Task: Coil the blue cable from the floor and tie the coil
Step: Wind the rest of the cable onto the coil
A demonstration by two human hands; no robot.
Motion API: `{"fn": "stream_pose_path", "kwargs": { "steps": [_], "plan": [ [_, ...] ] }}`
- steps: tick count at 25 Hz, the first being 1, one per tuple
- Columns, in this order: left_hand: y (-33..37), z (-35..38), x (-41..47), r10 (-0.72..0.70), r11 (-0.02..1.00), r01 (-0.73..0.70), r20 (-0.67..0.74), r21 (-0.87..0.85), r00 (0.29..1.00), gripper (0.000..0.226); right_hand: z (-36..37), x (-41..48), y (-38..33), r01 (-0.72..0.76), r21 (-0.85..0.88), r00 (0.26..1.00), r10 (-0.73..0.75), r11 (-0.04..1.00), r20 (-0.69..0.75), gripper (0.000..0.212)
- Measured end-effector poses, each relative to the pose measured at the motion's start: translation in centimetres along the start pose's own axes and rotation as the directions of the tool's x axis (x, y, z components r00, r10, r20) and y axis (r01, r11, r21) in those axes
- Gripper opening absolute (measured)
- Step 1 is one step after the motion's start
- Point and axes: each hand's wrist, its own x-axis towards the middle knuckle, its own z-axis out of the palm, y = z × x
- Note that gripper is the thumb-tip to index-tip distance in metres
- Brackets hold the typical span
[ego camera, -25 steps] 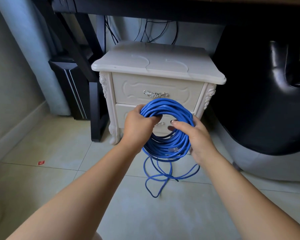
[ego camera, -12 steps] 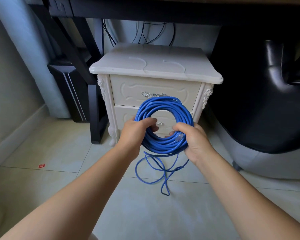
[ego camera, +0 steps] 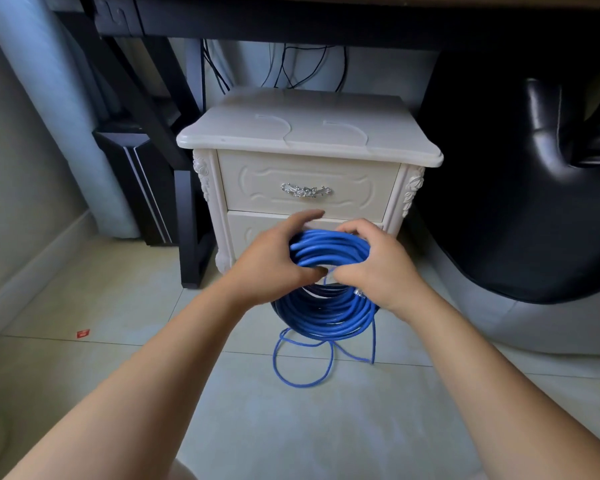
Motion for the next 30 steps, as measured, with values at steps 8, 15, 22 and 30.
{"fn": "stream_pose_path", "kwargs": {
  "steps": [8,15,22,30],
  "plan": [
    [0.5,0.9,0.5,-0.166,0.964,0.141,-0.097,-0.228,0.981,0.033,-0.8,0.3,-0.3,0.040,0.121,0.999,-0.044,0.992,0.031,0.047],
    [0.1,0.4,0.9,-0.401,0.793,0.283,-0.113,-0.539,0.909,0.024,0.5,0.6,0.8,-0.041,0.402,0.999,0.030,0.915,0.033,0.067],
    [-0.2,0.3,1.0,-0.503,0.643,0.255,-0.147,-0.722,0.852,0.017,2.7,0.3,1.5,-0.023,0.537,0.996,0.064,0.843,-0.058,0.059],
    [-0.6,2.2,0.4,-0.444,0.661,0.299,-0.038,-0.688,0.895,0.020,2.6,0.4,1.7,-0.219,0.628,0.910,0.388,0.747,-0.145,0.030]
  ]
}}
